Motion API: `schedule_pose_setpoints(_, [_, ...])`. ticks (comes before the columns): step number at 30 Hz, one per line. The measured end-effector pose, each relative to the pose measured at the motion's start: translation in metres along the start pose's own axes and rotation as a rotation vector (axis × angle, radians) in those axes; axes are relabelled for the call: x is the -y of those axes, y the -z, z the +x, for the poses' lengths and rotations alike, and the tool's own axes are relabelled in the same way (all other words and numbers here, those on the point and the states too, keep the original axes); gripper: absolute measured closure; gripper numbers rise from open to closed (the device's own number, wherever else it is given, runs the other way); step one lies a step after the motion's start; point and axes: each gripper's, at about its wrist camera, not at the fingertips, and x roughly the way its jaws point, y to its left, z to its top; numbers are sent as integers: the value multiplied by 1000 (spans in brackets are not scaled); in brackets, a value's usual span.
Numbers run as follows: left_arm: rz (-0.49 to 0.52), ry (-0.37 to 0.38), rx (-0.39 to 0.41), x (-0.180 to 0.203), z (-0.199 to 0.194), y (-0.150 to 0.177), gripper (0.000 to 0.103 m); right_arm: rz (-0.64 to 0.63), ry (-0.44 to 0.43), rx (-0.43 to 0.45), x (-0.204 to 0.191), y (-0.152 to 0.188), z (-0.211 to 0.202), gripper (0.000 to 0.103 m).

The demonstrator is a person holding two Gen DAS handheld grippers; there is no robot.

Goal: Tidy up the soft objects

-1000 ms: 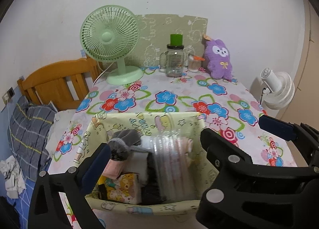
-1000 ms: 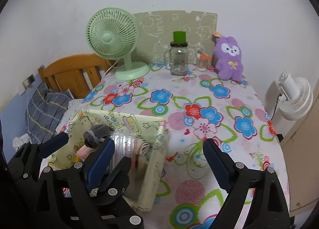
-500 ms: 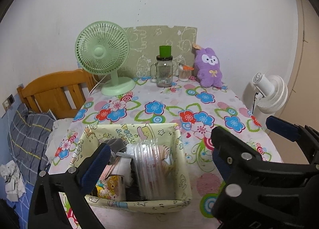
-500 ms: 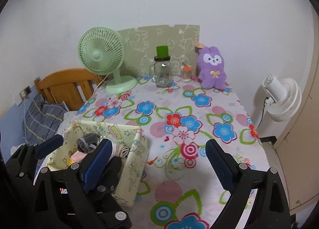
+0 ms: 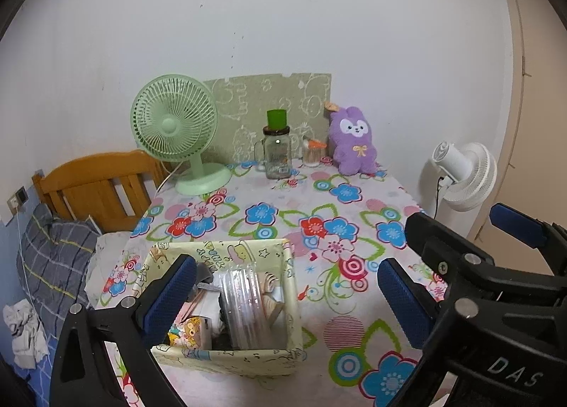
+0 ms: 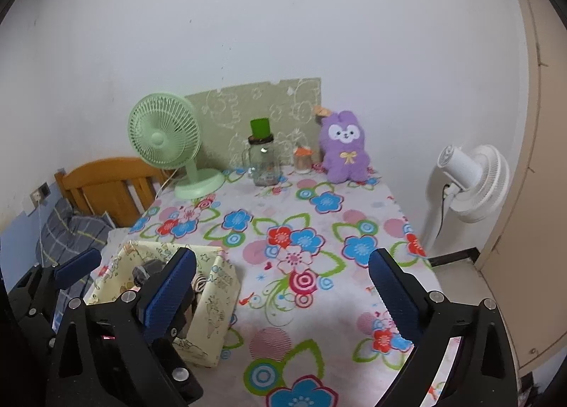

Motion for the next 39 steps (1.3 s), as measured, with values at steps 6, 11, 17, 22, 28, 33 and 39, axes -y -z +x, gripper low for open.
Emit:
schedule_pose_setpoints(6, [7,-10,32,8,-16,1,0,4,26,51,10,0,-24,3])
schedule_pose_setpoints(11, [19,-5,79,13,-36,0,0,6,42,81,17,2,-41,2])
schedule_pose_setpoints(17, [36,-7,125,20,-57,0,0,21,57,129,25,4,-63,1])
schedule_pose_setpoints(22, [33,-13,151,21,-70,0,0,35,80,163,31,6,-80,0])
schedule_pose_setpoints(28, [16,-23,168,15,-77,2,0,40,97,186,35,9,-92,0])
schedule_pose_setpoints(33, [-1,-36,179,8,-82,6,0,43,102,198,35,12,-98,0])
schedule_pose_setpoints(39, [-30,-45,181,-1,-84,8,0,50,105,204,34,14,-101,0])
